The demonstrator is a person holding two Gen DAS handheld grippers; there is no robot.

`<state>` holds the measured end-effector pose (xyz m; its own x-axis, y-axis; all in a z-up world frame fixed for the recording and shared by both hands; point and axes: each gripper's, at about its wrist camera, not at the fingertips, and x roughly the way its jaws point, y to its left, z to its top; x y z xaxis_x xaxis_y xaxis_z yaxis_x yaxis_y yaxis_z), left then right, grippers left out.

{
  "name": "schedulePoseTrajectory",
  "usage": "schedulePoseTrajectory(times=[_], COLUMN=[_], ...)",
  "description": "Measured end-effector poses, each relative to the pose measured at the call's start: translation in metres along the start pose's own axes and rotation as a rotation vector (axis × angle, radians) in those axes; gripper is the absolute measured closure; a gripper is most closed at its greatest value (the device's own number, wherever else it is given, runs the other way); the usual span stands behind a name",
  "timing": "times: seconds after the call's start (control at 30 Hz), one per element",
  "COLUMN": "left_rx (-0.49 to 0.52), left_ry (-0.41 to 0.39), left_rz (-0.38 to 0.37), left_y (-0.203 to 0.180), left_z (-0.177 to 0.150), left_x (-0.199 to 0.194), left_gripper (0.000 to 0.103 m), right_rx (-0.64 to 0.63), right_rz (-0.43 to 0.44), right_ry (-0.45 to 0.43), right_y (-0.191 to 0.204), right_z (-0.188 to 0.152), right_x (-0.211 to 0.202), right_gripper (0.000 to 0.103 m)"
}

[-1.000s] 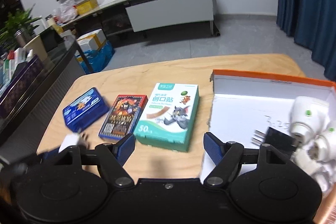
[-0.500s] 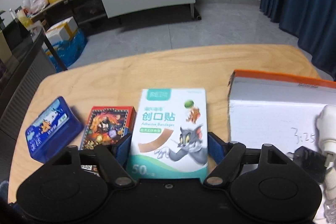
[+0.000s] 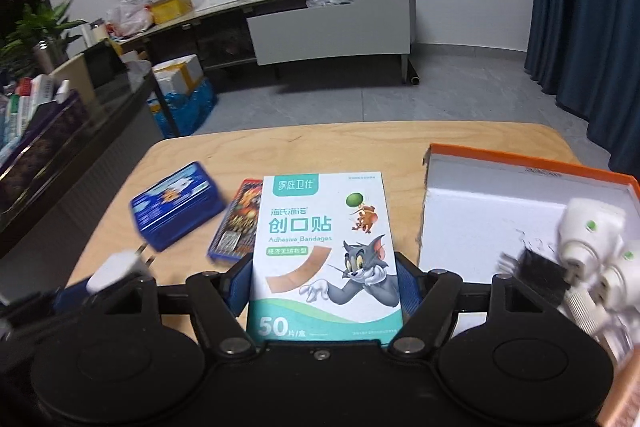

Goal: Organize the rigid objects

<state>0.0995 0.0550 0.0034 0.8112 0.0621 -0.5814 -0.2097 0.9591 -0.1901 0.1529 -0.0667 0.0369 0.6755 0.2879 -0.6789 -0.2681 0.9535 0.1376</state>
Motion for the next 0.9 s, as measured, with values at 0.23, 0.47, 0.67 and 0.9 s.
schedulePoseTrajectory(times=[0.23,0.47,0.67,0.9], left_rx=[0.016,0.022,0.026,0.029], left_ry=[-0.019,-0.020,-0.013,-0.016], left_rz=[-0.001,0.017,0.015,0.003], left_y=[-0.010,-0.014,-0.018,-0.024], left_z=[-0.002,-0.009,-0.016,-0.025], left_x=[-0.019,-0.034,-0.045,-0.057], left_gripper=[0.061,0.061,0.061,0.061], right_rx=[-0.012,0.006,0.014,0.013], right_rz=[-0.002,0.006,0.016,0.023], right_ry=[-0.022,-0.036,-0.047,-0.063], right_y=[0.004,0.000,-0.004,-0.006], right_z=[-0.021,-0.034,-0.046,-0.062], right_x=[-0.030,-0.050,-0.065,-0.081], right_gripper=[0.019,0.019,0.019,0.019])
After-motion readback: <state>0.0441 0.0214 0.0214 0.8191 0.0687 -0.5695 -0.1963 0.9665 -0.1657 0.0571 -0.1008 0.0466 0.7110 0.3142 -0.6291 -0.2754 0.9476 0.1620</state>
